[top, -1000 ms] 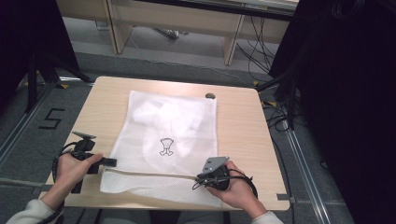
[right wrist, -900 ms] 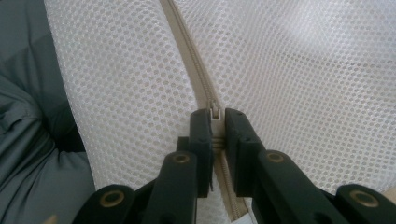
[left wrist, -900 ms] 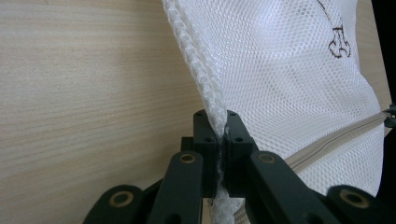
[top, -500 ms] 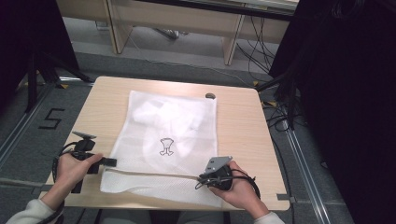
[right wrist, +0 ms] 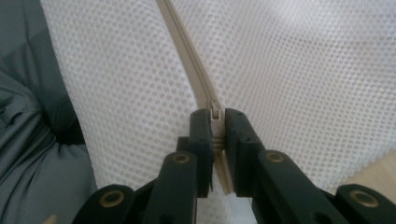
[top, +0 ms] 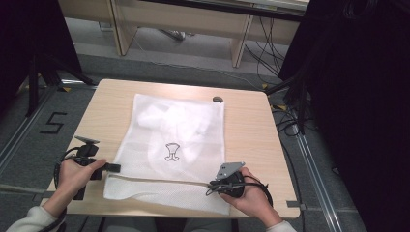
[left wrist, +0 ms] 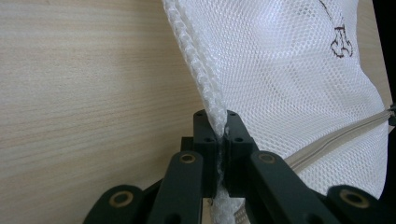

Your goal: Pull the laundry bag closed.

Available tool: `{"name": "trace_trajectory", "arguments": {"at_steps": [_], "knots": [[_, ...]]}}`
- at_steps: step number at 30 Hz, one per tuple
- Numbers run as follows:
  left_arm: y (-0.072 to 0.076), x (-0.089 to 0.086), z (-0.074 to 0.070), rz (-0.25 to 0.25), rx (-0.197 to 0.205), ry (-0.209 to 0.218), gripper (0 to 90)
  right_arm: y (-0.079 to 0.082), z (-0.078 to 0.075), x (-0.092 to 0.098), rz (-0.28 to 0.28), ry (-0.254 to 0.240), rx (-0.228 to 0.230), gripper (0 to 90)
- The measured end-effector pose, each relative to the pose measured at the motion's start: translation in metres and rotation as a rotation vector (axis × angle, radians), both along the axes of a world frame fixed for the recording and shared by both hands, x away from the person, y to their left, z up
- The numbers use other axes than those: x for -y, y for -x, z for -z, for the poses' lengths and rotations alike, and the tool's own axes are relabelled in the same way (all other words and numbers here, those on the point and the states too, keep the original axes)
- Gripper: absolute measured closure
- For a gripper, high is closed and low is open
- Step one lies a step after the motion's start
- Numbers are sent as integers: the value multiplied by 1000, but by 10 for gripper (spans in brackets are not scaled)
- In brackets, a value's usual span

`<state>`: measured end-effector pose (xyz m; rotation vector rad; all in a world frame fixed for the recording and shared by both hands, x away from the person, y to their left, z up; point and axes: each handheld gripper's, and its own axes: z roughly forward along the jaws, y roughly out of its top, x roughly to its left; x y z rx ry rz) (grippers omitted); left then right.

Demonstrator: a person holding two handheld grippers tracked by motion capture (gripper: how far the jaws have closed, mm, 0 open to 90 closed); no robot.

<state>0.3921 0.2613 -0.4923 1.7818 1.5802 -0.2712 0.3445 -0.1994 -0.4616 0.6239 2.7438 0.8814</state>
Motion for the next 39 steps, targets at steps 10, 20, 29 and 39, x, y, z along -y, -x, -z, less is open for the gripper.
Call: {"name": "trace_trajectory", "arguments": {"at_steps": [10, 20, 29, 39], "knots": [[0, 0, 0, 1, 0, -4, 855, 1, 1, 7, 10, -9, -16, 826], [0, 0, 0, 0, 1, -8, 855, 4, 1, 15, 42, -7, -32, 826], [0, 0, 0, -2, -1, -4, 855, 4, 2, 20, 40, 1, -30, 826], [0, 0, 0, -12, 5, 1, 856, 5, 2, 26, 63, 18, -51, 826]]}}
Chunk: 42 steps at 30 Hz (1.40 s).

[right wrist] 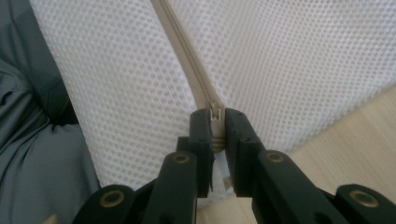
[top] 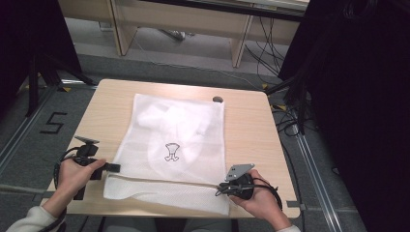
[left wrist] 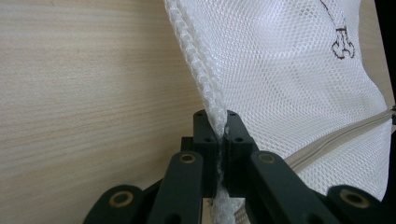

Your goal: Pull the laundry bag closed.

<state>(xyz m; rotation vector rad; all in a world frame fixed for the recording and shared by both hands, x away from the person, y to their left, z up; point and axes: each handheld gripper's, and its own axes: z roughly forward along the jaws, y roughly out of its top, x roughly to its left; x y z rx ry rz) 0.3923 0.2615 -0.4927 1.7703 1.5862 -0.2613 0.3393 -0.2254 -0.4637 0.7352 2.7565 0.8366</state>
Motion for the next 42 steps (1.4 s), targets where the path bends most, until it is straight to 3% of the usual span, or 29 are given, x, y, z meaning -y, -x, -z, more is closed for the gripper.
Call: {"name": "trace_trajectory", "arguments": {"at_steps": [1, 2, 4, 5, 10, 15, 19, 24, 28, 35, 39, 42], "knots": [[0, -1, 0, 6, -1, -1, 855, 0, 0, 1, 2, 14, 12, 826], [0, -1, 0, 8, -2, -1, 855, 2, 0, 2, 23, 2, -13, 826], [0, 0, 0, 3, -1, 0, 856, 0, 1, 4, 14, 11, 8, 826], [0, 0, 0, 4, -1, 0, 855, 2, 1, 5, 27, 7, -10, 826], [0, 0, 1, 3, -3, 1, 855, -1, 2, 10, 12, 12, 2, 826], [0, 0, 1, 5, -3, 2, 855, 1, 3, 10, 25, 12, -36, 826], [0, -1, 1, 5, -3, -2, 855, -1, 3, 12, 9, 13, -15, 826], [-1, -2, 1, 13, -4, -6, 855, -3, 5, 13, 12, 25, -25, 826], [0, -2, 1, 12, -4, -5, 855, 0, 6, 12, 31, 21, -60, 826], [0, 1, 2, 7, -1, -14, 843, -3, 5, 12, 7, 44, -40, 821], [2, 3, 2, 10, 15, -35, 815, -2, 6, 12, 37, 7, -39, 754], [3, 3, 2, 11, 37, -61, 769, -3, 1, 12, 68, -62, -12, 674]]}}
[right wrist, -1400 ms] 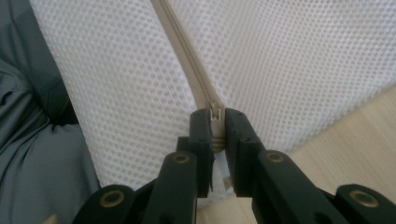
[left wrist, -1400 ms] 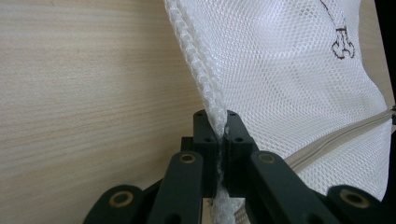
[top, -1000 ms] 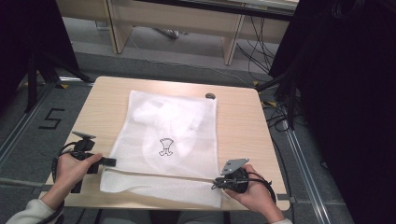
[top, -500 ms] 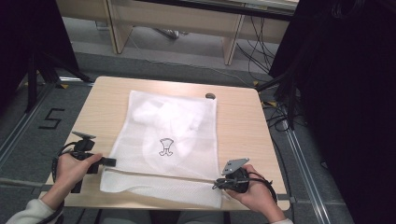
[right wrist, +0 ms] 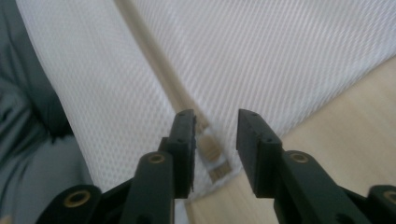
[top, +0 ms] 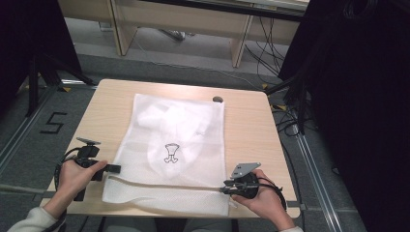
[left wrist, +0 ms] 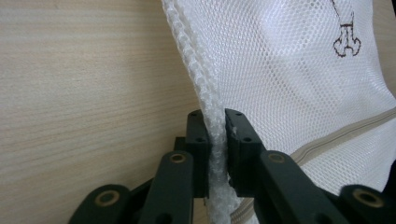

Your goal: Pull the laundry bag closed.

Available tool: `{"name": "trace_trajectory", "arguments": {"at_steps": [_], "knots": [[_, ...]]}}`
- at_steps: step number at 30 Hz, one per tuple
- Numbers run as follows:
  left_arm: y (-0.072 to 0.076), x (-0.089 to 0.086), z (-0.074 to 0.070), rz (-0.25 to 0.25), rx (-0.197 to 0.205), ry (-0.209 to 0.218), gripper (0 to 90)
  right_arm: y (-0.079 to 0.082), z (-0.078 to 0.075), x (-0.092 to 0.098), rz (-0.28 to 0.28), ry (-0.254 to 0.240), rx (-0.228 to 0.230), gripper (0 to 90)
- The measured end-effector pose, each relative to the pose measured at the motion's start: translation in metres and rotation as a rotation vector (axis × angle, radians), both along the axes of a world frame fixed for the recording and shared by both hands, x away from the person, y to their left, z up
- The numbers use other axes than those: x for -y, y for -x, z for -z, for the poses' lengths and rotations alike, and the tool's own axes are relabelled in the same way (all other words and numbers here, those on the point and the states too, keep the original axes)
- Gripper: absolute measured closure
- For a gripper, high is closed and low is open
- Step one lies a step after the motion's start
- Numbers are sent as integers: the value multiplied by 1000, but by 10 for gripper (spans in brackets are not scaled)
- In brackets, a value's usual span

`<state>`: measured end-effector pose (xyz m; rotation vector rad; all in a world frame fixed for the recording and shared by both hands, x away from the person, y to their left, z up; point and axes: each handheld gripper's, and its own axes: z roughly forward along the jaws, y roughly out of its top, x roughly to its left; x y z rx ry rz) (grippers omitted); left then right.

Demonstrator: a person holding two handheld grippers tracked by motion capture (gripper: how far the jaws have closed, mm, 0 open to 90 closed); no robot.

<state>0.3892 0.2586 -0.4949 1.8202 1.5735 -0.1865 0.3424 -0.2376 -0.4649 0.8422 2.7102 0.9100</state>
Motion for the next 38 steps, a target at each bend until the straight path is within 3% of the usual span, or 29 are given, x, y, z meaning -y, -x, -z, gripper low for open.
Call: {"name": "trace_trajectory", "arguments": {"at_steps": [2, 3, 7, 12, 13, 14, 15, 19, 20, 22, 24, 26, 27, 30, 31, 38], "knots": [[1, -2, -1, 2, 30, -37, 696, -2, -3, 1, 2, -42, 56, 666], [2, -1, -1, -32, 50, -26, 667, -2, -4, 2, 9, -46, 82, 658], [6, -6, -7, -38, 131, -45, 566, -4, -5, 1, 37, -47, 123, 647], [12, -8, -11, -48, 232, -64, 438, -3, -4, 1, 96, -44, 124, 634], [13, -9, -12, -40, 241, -77, 423, -4, -4, 0, 97, -47, 124, 629], [14, -8, -11, -70, 259, -61, 406, -5, -2, 0, 97, -37, 145, 624], [15, -9, -11, -71, 264, -65, 392, -5, -3, 0, 95, -29, 121, 622], [19, -12, -12, -40, 301, -93, 354, -8, 0, 0, 112, -29, 131, 600], [20, -11, -12, -44, 312, -85, 341, -9, 3, 0, 126, -48, 151, 595], [22, -10, -12, -38, 338, -86, 326, -10, 1, 2, 129, -34, 131, 590], [24, -10, -12, -26, 349, -100, 308, -12, 2, 4, 133, -42, 145, 588], [24, -12, -11, -3, 358, -114, 296, -12, 1, 5, 150, -36, 120, 587], [24, -10, -10, -27, 357, -93, 295, -12, 1, 5, 152, -39, 119, 585], [23, -10, -9, -21, 340, -95, 295, -13, 3, 6, 149, -46, 123, 585], [23, -10, -10, -12, 329, -100, 295, -13, 2, 6, 161, -43, 105, 585], [23, -10, -9, -15, 334, -97, 295, -13, 3, 7, 166, -47, 118, 584]]}}
